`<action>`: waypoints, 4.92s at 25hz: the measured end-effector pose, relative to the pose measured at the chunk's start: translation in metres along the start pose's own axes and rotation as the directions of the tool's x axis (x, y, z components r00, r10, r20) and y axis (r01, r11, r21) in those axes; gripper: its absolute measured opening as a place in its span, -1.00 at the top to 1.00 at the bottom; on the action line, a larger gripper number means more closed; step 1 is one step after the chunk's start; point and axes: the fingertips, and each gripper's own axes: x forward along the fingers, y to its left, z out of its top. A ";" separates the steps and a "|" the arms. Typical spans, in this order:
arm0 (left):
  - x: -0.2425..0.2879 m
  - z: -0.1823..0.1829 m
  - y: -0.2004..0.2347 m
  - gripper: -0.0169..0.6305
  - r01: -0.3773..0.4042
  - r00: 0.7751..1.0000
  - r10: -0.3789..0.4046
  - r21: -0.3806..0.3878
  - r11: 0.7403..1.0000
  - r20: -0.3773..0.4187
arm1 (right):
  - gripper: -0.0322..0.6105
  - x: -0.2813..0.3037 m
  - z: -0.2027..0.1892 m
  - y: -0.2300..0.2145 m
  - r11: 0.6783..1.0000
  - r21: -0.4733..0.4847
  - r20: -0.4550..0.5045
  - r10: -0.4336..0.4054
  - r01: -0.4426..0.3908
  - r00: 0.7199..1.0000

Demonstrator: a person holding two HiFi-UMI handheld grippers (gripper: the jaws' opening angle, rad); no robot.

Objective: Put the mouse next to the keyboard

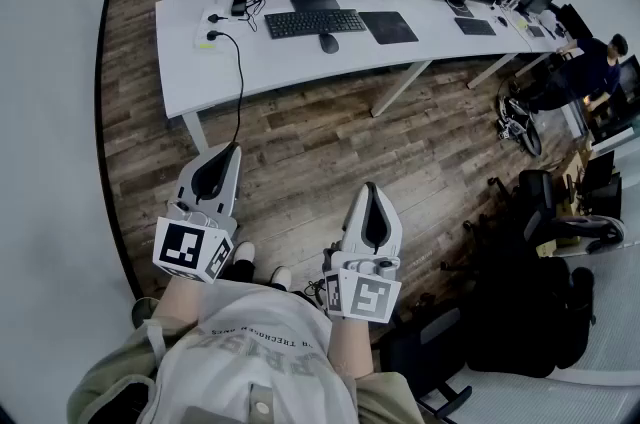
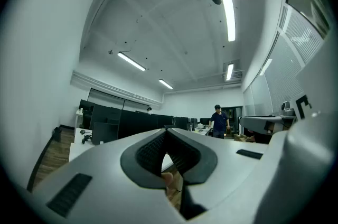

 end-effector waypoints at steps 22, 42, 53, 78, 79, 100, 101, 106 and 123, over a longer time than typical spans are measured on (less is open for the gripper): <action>0.003 0.000 0.008 0.91 0.009 1.000 -0.009 -0.016 1.000 -0.009 | 0.90 0.007 -0.002 0.004 0.998 0.054 0.000 0.024 -0.023 1.000; 0.074 -0.016 0.059 -0.36 0.133 0.987 -0.143 -0.134 0.982 -0.069 | -0.18 0.065 -0.030 -0.004 0.992 0.124 -0.056 0.032 -0.025 0.998; 0.172 -0.039 0.035 -0.36 0.075 0.991 -0.086 -0.110 0.991 -0.103 | -0.18 0.141 -0.063 -0.089 0.987 0.143 -0.059 0.089 -0.080 0.994; 0.327 -0.084 0.032 -0.37 -0.142 0.975 0.128 -0.067 0.988 -0.182 | -0.18 0.301 -0.138 -0.200 0.932 0.264 -0.078 0.276 -0.247 0.958; 0.335 -0.086 0.037 -0.37 -0.141 0.975 0.126 -0.070 0.987 -0.183 | -0.18 0.308 -0.142 -0.199 0.933 0.263 -0.084 0.276 -0.246 0.957; 0.495 -0.086 0.182 -0.37 -0.070 0.981 0.050 -0.106 0.992 -0.185 | -0.18 0.511 -0.212 -0.146 0.942 0.266 -0.208 0.265 -0.206 0.942; 0.497 -0.090 0.187 -0.37 -0.073 0.981 0.051 -0.112 0.991 -0.190 | -0.18 0.516 -0.219 -0.143 0.942 0.264 -0.225 0.268 -0.206 0.937; 0.506 -0.099 0.195 -0.37 -0.074 0.977 0.044 -0.138 0.988 -0.207 | -0.18 0.538 -0.257 -0.132 0.944 0.262 -0.320 0.281 -0.201 0.905; 0.555 -0.106 0.219 -0.37 -0.211 0.953 0.182 -0.101 0.972 -0.240 | -0.18 0.598 -0.453 -0.106 0.928 0.248 -0.690 0.371 -0.278 0.622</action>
